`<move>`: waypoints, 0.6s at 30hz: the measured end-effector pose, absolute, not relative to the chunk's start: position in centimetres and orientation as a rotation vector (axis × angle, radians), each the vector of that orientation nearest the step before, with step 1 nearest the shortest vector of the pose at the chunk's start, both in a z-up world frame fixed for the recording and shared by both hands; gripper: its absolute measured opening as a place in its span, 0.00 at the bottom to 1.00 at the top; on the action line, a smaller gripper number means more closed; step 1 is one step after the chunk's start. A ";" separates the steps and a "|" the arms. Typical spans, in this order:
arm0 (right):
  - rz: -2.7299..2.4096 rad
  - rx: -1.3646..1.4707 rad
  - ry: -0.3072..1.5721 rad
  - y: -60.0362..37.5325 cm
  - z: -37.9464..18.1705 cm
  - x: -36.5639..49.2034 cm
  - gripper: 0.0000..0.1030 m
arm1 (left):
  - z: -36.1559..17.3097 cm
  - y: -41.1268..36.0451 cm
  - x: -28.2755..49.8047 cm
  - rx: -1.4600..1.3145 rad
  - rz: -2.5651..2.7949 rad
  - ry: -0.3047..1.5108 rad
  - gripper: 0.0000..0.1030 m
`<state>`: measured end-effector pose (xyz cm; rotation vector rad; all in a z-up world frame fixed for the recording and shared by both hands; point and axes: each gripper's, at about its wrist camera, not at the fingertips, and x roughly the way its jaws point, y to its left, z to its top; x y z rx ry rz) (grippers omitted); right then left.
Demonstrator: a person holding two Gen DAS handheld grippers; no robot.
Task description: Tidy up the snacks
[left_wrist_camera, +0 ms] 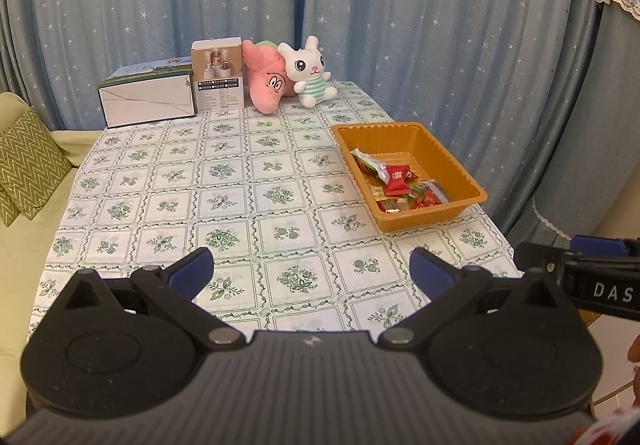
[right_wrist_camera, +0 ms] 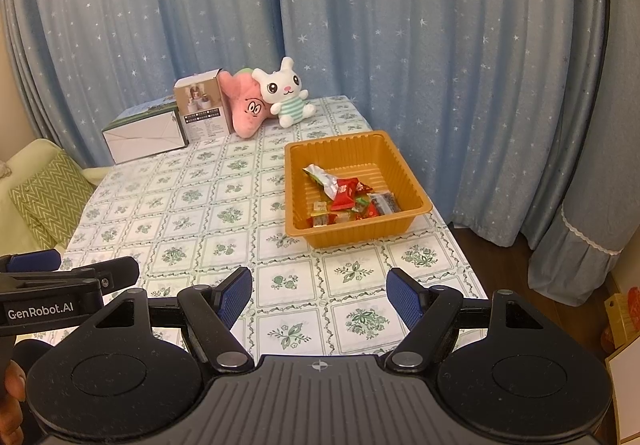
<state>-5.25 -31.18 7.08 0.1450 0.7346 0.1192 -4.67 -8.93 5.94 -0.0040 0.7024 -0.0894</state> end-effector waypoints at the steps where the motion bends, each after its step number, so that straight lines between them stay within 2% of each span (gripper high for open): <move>1: 0.120 0.144 0.736 -31.2 7.0 -5.2 0.72 | 5.9 -8.9 -4.7 -0.004 -0.090 0.703 1.00; 18: 0.118 0.145 0.739 -31.3 6.6 -5.2 0.72 | 5.3 -9.3 -4.7 -0.011 -0.107 0.698 1.00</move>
